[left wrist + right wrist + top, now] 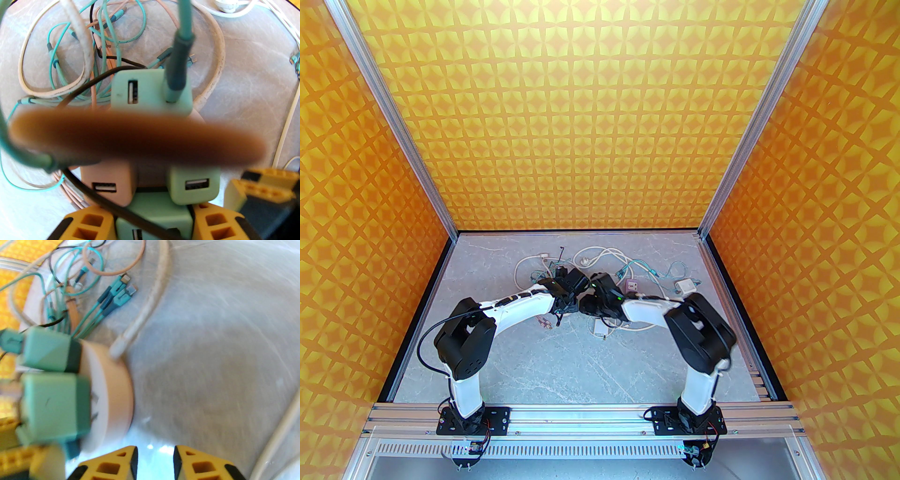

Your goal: Pull the plug off the socket

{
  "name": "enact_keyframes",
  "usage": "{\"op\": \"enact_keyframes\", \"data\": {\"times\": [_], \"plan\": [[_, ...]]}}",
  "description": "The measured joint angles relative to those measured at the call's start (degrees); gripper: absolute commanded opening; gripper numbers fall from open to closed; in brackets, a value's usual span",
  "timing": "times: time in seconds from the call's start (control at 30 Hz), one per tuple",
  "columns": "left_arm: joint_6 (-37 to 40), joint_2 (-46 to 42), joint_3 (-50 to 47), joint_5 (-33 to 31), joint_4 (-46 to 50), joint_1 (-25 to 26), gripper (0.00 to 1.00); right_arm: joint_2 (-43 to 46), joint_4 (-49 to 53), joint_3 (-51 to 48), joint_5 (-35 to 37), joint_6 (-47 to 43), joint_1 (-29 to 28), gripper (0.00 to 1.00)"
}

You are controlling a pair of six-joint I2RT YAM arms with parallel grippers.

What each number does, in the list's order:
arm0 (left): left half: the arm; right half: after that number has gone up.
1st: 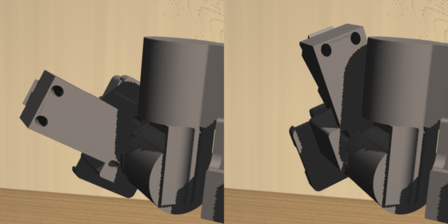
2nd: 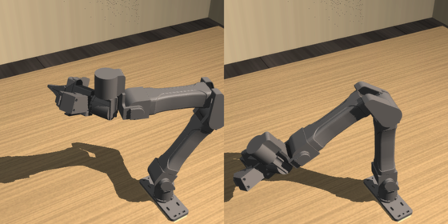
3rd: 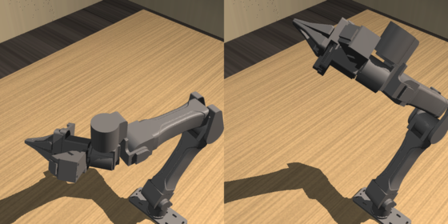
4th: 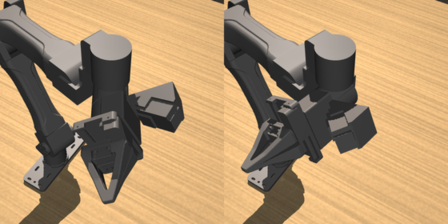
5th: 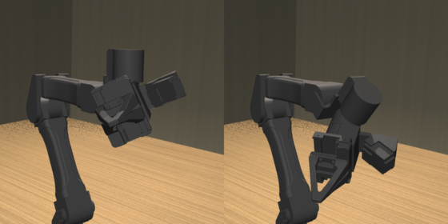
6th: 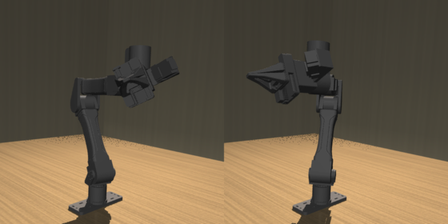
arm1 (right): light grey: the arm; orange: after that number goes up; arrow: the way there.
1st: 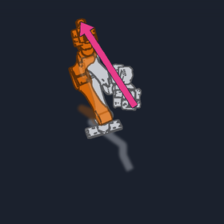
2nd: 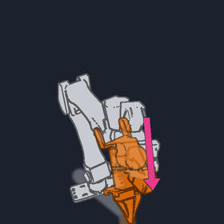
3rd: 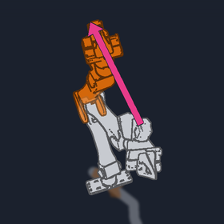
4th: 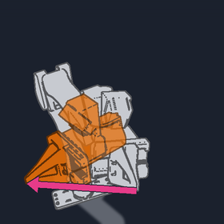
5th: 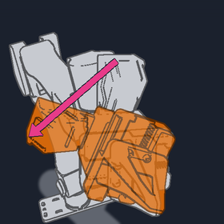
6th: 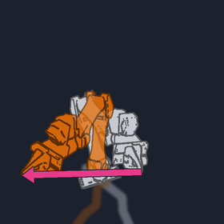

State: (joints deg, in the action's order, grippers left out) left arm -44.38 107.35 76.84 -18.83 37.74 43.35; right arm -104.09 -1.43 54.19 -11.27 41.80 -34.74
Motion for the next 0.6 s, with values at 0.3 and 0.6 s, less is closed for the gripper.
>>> {"op": "enact_keyframes", "data": {"times": [0.3,0.6], "plan": [[-2.80,0.00,-0.02,0.66,-1.64,0.04,0.29,-3.69,-19.78,-5.92,-5.79,12.74,0.00,0.06],[-3.45,-0.04,0.33,-0.11,-2.47,-0.37,0.29,-6.32,-32.59,-8.57,-9.60,21.68,2.05,0.29]]}}
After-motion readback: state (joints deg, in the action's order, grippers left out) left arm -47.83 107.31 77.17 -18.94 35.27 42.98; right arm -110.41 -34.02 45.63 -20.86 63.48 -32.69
